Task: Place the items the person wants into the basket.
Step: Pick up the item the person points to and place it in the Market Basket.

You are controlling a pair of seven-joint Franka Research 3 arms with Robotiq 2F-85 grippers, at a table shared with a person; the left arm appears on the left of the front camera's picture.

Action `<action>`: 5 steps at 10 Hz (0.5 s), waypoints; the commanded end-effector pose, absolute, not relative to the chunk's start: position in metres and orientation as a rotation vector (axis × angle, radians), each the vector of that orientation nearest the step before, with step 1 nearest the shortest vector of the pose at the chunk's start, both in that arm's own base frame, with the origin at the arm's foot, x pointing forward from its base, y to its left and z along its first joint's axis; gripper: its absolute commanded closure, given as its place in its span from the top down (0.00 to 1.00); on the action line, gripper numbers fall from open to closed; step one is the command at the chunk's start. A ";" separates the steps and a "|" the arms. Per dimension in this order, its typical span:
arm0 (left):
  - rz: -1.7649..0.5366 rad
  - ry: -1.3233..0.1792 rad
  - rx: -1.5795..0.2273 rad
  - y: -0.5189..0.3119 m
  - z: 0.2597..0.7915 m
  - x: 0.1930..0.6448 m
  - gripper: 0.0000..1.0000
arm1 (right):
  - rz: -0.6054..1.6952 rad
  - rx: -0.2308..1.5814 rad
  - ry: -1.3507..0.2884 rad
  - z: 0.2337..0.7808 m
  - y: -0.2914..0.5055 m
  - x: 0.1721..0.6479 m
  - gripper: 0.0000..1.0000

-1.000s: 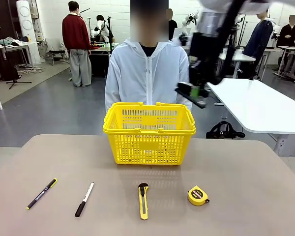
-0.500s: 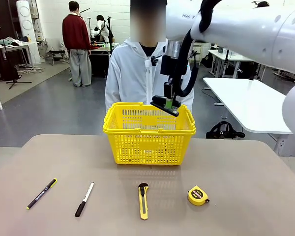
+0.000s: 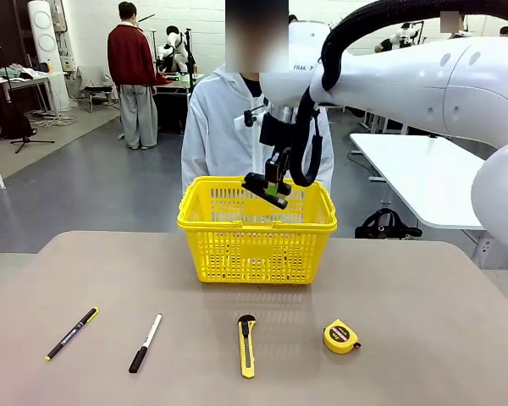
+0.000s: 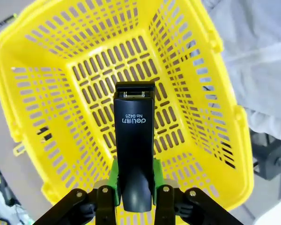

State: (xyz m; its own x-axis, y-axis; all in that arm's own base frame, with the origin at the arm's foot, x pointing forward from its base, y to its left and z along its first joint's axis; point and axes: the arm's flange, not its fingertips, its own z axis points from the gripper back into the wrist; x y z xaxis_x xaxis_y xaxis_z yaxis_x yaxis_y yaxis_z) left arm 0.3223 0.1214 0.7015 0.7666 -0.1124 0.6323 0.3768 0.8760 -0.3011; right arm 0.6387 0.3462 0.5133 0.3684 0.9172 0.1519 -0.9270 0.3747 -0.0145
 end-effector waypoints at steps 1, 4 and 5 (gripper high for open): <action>-0.278 -0.647 -0.440 0.122 0.701 0.322 1.00 | 1.233 0.093 -0.132 0.497 0.331 0.618 0.00; -0.278 -0.647 -0.440 0.122 0.701 0.322 1.00 | 1.246 0.111 -0.134 0.479 0.329 0.616 0.00; -0.278 -0.647 -0.440 0.122 0.701 0.322 1.00 | 1.245 0.119 -0.126 0.473 0.329 0.617 0.00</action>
